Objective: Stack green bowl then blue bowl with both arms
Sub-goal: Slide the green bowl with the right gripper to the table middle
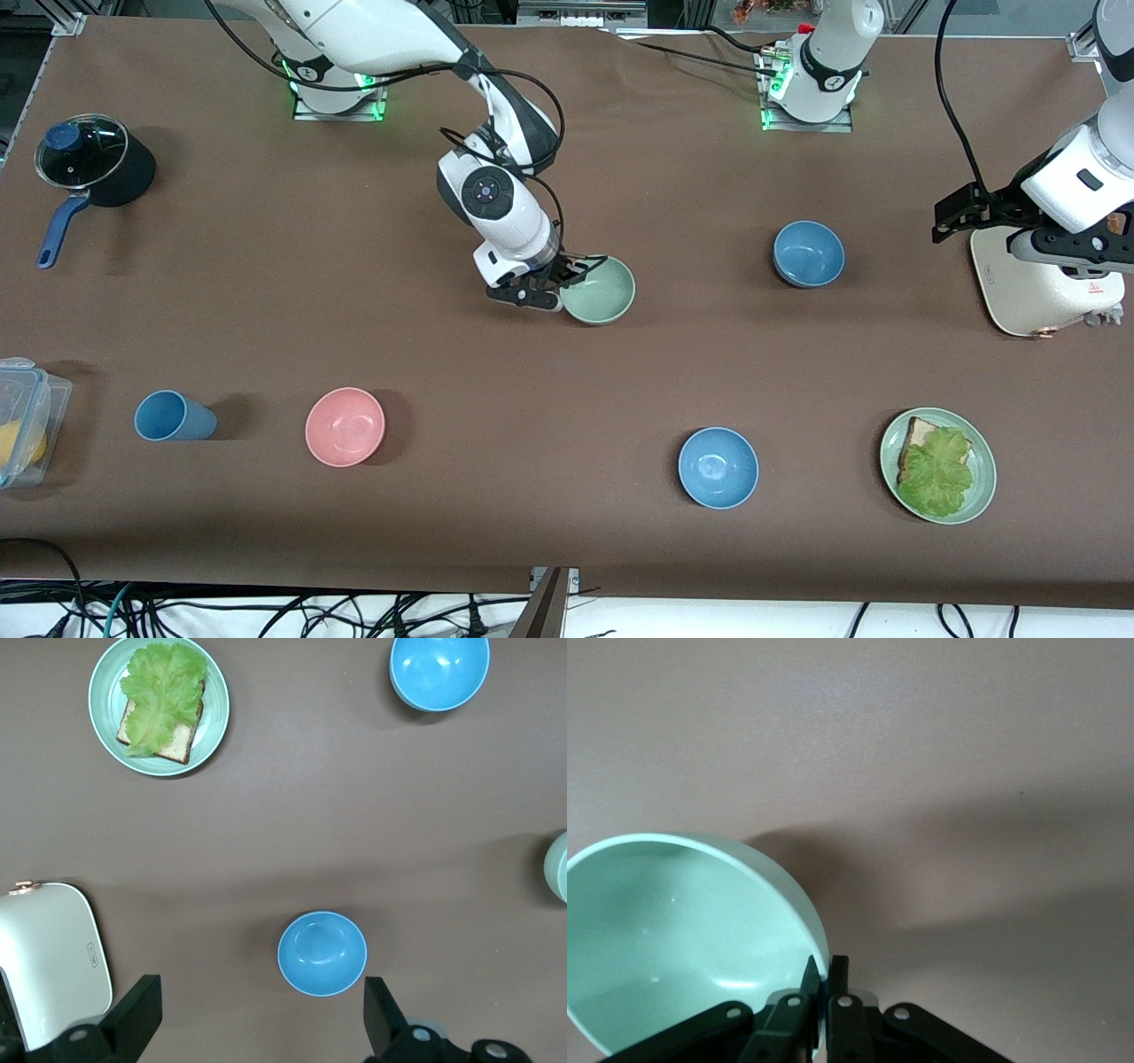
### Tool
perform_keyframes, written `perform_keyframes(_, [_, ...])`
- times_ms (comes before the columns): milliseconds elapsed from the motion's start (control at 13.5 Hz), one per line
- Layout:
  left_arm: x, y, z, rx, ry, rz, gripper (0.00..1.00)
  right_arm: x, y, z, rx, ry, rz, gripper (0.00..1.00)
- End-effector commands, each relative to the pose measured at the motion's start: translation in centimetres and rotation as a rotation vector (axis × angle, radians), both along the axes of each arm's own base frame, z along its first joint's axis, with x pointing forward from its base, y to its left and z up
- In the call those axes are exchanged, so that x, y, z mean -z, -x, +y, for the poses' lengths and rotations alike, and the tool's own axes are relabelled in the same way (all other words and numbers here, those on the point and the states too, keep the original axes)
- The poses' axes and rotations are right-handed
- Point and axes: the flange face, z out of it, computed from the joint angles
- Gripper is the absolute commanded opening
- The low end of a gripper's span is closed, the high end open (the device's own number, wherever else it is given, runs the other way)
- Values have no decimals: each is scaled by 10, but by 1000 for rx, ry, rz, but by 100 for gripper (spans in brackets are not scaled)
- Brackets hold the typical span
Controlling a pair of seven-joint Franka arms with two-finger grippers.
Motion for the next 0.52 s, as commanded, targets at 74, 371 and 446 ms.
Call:
perform_keyframes(74, [-5,-2,0,-1,4,4,100,1,-2,7,6,6,-21,48])
perform_keyframes(371, [11,-8,-3,2,3,36,100,-24,-21,-13,13,34,-36,99])
perform_keyframes(446, [18,-5,-1,4,3,75,100,-52,-35,-26,25,60,-37,99])
